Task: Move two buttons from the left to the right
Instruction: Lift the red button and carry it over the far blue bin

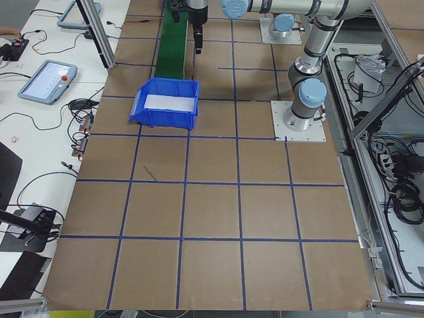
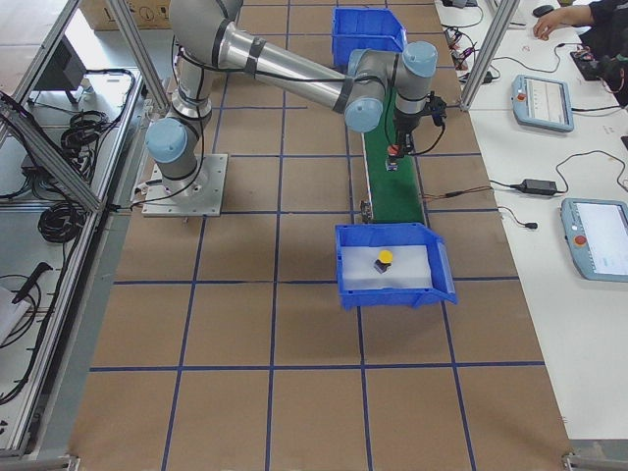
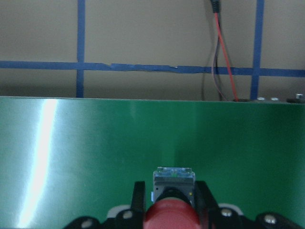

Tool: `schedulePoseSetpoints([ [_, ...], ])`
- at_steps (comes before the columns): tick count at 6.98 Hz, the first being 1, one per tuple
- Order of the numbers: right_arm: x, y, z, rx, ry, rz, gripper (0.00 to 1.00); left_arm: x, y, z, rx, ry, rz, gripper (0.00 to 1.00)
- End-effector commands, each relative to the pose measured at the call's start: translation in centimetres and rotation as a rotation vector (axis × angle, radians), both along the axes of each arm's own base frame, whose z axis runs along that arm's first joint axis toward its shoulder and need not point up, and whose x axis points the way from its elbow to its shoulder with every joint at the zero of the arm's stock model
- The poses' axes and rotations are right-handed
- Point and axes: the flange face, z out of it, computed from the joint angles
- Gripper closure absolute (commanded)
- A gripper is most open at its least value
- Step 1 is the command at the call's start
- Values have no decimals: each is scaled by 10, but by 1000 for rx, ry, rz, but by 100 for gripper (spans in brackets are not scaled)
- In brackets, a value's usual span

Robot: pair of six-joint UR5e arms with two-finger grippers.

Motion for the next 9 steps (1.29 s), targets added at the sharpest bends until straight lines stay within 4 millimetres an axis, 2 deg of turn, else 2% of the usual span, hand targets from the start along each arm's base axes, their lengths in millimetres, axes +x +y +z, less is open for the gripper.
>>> schedulePoseSetpoints([
  [1,-125,40,52,13,79,109,91,0,0,0,0,0,0,0],
  [2,-210,68,60,15,86,111,91,0,0,0,0,0,0,0],
  [3,-237,80,62,9,57,107,90,0,0,0,0,0,0,0],
  [4,-244,77,60,1,69,166,90,0,0,0,0,0,0,0],
  [5,-252,73,49,-8,82,213,90,0,0,0,0,0,0,0],
  [6,-271,66,31,-11,84,210,90,0,0,0,0,0,0,0],
  [7,-277,59,17,-17,85,221,90,0,0,0,0,0,0,0],
  [9,-281,53,12,-38,72,223,90,0,0,0,0,0,0,0],
])
